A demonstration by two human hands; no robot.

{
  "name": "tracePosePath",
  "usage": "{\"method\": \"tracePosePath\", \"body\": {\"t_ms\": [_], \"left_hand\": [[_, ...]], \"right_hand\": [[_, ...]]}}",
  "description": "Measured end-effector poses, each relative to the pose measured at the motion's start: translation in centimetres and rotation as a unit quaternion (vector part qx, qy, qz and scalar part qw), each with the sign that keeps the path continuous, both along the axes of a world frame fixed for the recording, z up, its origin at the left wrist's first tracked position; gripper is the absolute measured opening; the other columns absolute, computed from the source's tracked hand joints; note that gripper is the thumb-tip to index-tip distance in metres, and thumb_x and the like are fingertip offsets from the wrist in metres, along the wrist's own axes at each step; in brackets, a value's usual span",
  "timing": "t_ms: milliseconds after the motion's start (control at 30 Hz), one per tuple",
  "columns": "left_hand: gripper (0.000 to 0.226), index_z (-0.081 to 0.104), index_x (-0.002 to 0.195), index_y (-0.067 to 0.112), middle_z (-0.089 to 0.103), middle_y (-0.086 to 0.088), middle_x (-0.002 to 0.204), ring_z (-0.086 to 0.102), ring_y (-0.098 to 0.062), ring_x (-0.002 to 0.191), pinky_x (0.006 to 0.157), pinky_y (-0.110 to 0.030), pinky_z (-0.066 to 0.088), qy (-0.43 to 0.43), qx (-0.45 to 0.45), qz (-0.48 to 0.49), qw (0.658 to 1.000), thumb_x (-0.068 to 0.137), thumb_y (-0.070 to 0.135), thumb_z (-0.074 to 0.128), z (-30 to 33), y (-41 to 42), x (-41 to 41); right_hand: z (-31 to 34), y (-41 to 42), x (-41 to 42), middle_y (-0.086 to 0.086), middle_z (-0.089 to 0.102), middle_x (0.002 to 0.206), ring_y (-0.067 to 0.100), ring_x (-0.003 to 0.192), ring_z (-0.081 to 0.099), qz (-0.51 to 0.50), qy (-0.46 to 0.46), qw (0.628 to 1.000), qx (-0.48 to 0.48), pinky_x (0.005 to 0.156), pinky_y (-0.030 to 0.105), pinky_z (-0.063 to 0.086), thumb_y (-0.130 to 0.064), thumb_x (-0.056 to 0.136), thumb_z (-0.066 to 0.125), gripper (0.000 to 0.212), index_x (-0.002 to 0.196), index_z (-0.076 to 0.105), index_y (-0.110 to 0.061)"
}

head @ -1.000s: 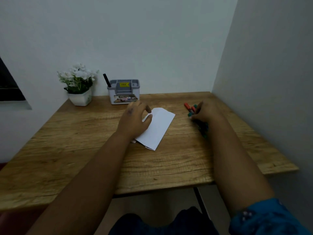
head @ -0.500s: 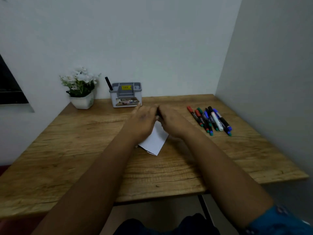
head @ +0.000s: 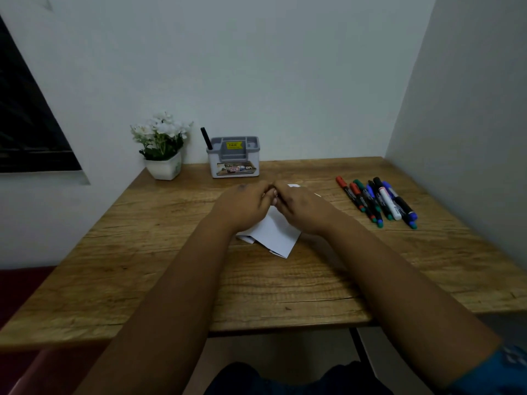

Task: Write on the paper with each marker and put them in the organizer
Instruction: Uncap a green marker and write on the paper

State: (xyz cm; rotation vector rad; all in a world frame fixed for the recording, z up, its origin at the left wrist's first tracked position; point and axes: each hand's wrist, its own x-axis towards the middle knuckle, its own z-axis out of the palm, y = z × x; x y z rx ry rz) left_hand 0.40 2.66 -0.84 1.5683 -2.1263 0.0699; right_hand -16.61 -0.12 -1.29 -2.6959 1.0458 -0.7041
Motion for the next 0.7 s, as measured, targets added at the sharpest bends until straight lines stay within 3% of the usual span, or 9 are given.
{"method": "tracePosePath", "body": {"t_ms": [233,433,533,600,700], "left_hand": [[0.027,0.06,0.107,0.022,0.066,-0.001,0.089,0.059,-0.02,0.078,0.063,-0.034,0.043,0.031,0.0,0.015,0.999,0.099,0.035,0.037,0.3,0.2,0.1],[0.031,0.058,0.082,0.026,0.066,-0.003,0.081,0.061,-0.023,0.076,0.061,-0.034,0.043,0.031,0.0,0.016,0.999,0.1,0.037,0.036,0.4,0.3,0.1],[0.054,0.065,0.073,0.024,0.06,0.001,0.068,0.056,-0.016,0.065,0.053,-0.029,0.035,0.019,0.02,0.091,0.996,0.088,0.069,0.04,0.6,0.0,1.6],[0.07,0.053,0.059,0.019,0.05,0.004,0.058,0.048,-0.013,0.055,0.049,-0.027,0.029,0.045,0.008,0.146,0.988,0.068,0.088,0.045,0.6,0.0,3.1],[0.074,0.038,0.055,0.019,0.037,0.004,0.055,0.039,-0.013,0.052,0.052,-0.028,0.026,0.157,0.027,0.131,0.978,0.062,0.092,0.044,-0.2,-0.2,4.5]], "right_hand": [[0.3,0.5,0.6,0.012,0.064,0.088,0.025,0.075,0.057,-0.002,0.003,0.999,-0.034,0.063,0.04,0.046,-0.023,0.103,0.04,0.02,0.116,0.043,-0.008],[0.0,0.4,1.1,0.005,0.059,0.082,0.023,0.07,0.054,-0.016,0.01,0.997,-0.075,0.05,0.03,0.029,-0.023,0.104,0.039,0.021,0.116,0.043,-0.007],[0.3,-0.1,0.2,-0.002,0.056,0.077,0.024,0.069,0.058,-0.079,0.035,0.992,-0.087,0.051,0.031,0.035,-0.044,0.102,0.036,0.031,0.114,0.044,-0.017],[0.1,-0.7,-0.8,-0.002,0.06,0.08,0.024,0.074,0.061,-0.109,0.042,0.991,-0.06,0.06,0.036,0.044,-0.053,0.1,0.033,0.034,0.115,0.043,-0.024],[-0.6,-1.1,-1.2,0.004,0.066,0.1,0.022,0.086,0.063,-0.086,0.009,0.996,-0.001,0.071,0.038,0.049,-0.035,0.103,0.037,0.029,0.132,0.034,-0.037]]}}
